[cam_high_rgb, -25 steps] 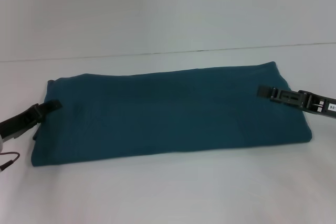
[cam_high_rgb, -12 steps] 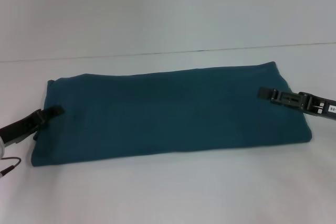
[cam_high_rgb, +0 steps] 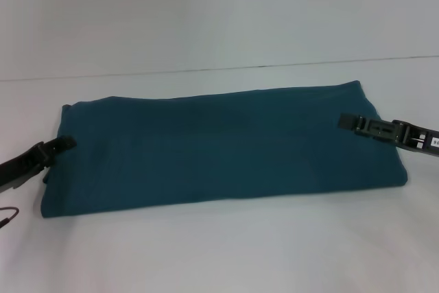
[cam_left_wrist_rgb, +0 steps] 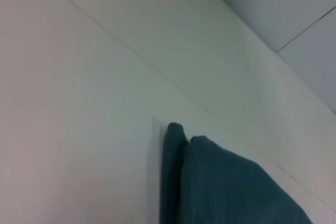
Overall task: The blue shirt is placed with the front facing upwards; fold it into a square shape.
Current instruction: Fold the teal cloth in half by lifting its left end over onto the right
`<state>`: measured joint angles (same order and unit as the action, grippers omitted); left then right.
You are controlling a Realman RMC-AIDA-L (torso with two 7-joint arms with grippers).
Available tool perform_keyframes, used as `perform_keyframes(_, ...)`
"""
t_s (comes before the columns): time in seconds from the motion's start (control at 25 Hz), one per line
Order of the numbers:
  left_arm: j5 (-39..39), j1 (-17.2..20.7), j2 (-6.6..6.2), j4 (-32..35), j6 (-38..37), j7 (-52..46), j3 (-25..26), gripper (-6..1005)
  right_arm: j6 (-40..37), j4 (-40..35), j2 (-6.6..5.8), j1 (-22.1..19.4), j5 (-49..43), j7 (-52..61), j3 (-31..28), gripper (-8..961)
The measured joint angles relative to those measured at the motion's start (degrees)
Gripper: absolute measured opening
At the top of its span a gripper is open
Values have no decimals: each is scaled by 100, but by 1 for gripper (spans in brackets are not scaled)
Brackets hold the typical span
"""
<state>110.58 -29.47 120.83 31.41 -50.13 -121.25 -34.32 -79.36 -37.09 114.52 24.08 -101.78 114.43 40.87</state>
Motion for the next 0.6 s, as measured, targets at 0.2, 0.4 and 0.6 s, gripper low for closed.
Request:
perform_keyframes(0.2, 1, 62, 40, -47, 11, 16, -14, 664, 15, 0, 0, 7, 0, 12, 0, 916)
perform_keyframes(0.4, 7, 77, 45, -47, 4, 9, -23, 663, 19, 0, -5, 15, 0, 24, 0, 915)
perform_keyframes(0.6, -26, 187, 25, 321, -498, 0, 34, 663, 10, 0, -8, 26, 0, 27, 0, 915)
